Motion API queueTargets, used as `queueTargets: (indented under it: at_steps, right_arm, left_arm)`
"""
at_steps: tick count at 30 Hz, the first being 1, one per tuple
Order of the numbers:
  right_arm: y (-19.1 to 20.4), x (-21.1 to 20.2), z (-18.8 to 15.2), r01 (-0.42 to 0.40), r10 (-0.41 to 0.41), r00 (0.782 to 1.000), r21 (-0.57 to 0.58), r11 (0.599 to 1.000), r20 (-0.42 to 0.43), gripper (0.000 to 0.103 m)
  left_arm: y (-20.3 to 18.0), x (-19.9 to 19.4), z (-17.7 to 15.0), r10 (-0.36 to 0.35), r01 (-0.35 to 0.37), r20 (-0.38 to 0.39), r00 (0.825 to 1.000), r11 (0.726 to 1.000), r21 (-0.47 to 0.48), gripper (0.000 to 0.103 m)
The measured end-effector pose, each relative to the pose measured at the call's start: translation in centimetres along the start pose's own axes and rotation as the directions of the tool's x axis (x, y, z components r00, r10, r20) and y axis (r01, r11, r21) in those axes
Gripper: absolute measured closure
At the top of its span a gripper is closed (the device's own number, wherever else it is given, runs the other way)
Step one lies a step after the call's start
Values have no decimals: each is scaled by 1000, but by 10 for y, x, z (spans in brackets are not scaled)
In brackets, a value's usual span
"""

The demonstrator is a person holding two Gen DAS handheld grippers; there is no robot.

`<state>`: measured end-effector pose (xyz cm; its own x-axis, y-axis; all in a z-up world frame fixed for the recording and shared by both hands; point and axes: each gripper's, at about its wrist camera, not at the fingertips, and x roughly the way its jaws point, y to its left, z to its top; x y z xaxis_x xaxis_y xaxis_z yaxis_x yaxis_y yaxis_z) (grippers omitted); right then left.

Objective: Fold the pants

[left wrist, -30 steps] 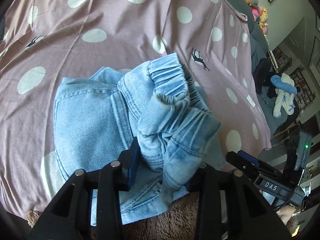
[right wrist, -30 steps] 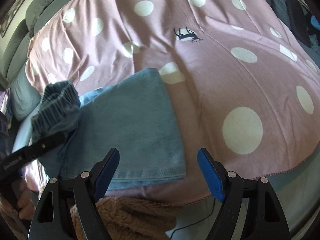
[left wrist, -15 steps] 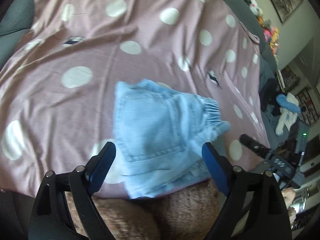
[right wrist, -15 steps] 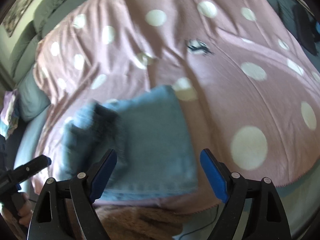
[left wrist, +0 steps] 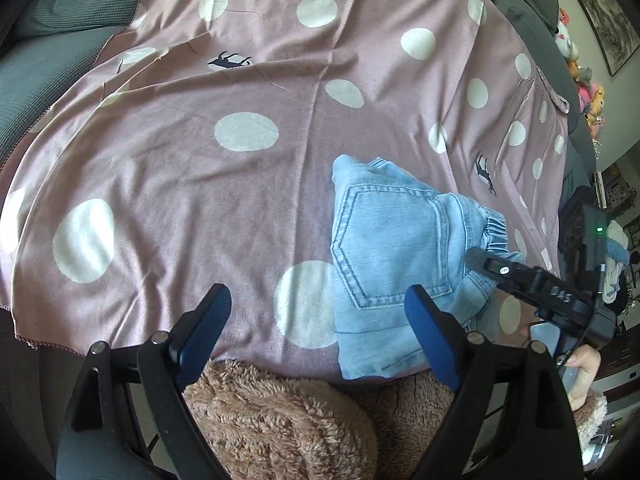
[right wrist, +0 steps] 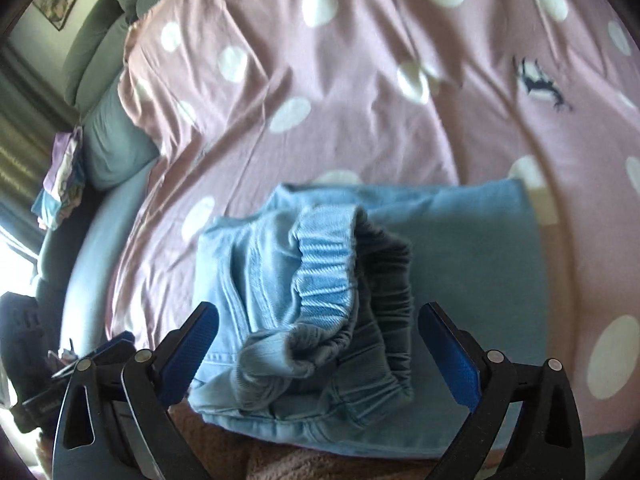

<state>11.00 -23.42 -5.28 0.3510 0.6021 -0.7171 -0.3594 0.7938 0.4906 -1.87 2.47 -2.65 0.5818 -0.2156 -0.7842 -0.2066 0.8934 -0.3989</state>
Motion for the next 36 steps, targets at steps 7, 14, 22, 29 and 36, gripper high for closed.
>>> queueTargets:
  at_steps: [7, 14, 22, 29, 36]
  right_arm:
    - [-6, 14, -13, -62, 63, 998, 34, 997, -20, 37]
    - [7, -22, -13, -86, 85, 993, 13, 996, 76, 69]
    - [-17, -104, -15, -1, -8, 954, 29, 1000, 299, 73]
    - [-79, -65, -36, 72, -101, 977, 154, 985, 188, 73]
    - [-98, -45, -50, 95, -129, 976, 192, 977, 174, 73]
  left_arm:
    - [3, -1, -2, -4, 4, 5, 1000, 1000, 0, 15]
    - [1, -1, 4, -6, 6, 4, 1000, 1000, 7, 15]
    - [-28, 13, 27, -38, 37, 12, 999, 996, 83, 19]
    - [-63, 67, 54, -49, 58, -63, 997, 986, 157, 73]
    - [-75, 93, 50, -2, 20, -77, 997, 973, 231, 80]
